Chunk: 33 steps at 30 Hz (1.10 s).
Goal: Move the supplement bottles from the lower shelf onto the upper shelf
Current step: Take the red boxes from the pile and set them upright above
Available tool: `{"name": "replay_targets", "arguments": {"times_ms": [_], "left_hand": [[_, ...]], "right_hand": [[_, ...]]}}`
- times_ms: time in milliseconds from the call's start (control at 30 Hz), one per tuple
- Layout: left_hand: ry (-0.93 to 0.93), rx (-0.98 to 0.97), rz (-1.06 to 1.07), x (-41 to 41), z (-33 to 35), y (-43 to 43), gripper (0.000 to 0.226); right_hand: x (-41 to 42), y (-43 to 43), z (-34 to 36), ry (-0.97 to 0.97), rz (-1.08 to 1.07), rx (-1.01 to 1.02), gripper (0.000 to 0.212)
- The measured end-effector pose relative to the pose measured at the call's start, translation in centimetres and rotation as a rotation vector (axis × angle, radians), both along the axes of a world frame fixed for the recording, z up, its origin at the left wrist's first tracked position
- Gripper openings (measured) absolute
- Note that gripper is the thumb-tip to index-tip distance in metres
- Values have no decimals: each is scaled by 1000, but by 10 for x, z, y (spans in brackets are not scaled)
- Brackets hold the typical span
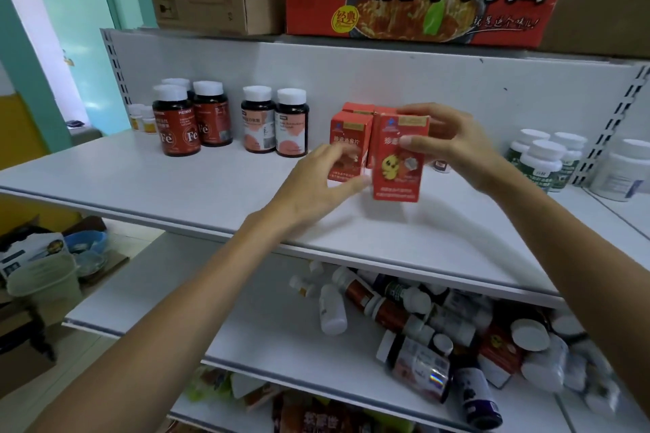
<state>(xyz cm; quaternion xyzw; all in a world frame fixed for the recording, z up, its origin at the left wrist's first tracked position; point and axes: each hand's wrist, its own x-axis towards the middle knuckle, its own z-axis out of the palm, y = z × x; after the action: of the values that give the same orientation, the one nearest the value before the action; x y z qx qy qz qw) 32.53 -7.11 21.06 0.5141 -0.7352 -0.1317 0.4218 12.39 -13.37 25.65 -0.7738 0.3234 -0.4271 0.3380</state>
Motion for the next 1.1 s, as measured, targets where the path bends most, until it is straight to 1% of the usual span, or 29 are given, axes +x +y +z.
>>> {"name": "replay_targets", "arguments": {"times_ms": [67,100,133,167,233,300,467,700,833,900,1000,1100], "left_hand": [[-235,49,18,4,-10,-2,30],[-332,96,30,5,-15,-2,28],[-396,136,43,6,-18,-3,27],[-416,158,54,7,-19,-3,26],[-394,161,67,5,-20,-3,26],[-397,145,86,3,-20,-2,26],[-395,108,103,-1,-21,-1,23],[-363,71,116,0,-20,6,21],[-357,42,154,0,-19,9,20],[-336,38,153,0,-18,9,21],[-324,-5,139,-2,-16,9,21],[-287,-73,167,-2,-15,15,18]], "right_hand": [[-8,-7,-5,-4,-155,-53,37],[-9,-9,-8,19,-241,-112,40],[-9,-12,-13,60,-307,-174,45],[-7,-14,-17,105,-350,-216,51],[-5,-18,-27,140,-364,-195,57],[-5,-22,-32,112,-348,-141,55],[-2,-32,-29,272,-409,-223,66],[26,-41,-36,218,-474,-206,66],[32,-42,-36,248,-529,-130,79],[25,-35,-39,248,-572,-144,83],[7,-11,-46,209,-607,-218,71],[-6,13,-47,218,-528,-291,57]]}}
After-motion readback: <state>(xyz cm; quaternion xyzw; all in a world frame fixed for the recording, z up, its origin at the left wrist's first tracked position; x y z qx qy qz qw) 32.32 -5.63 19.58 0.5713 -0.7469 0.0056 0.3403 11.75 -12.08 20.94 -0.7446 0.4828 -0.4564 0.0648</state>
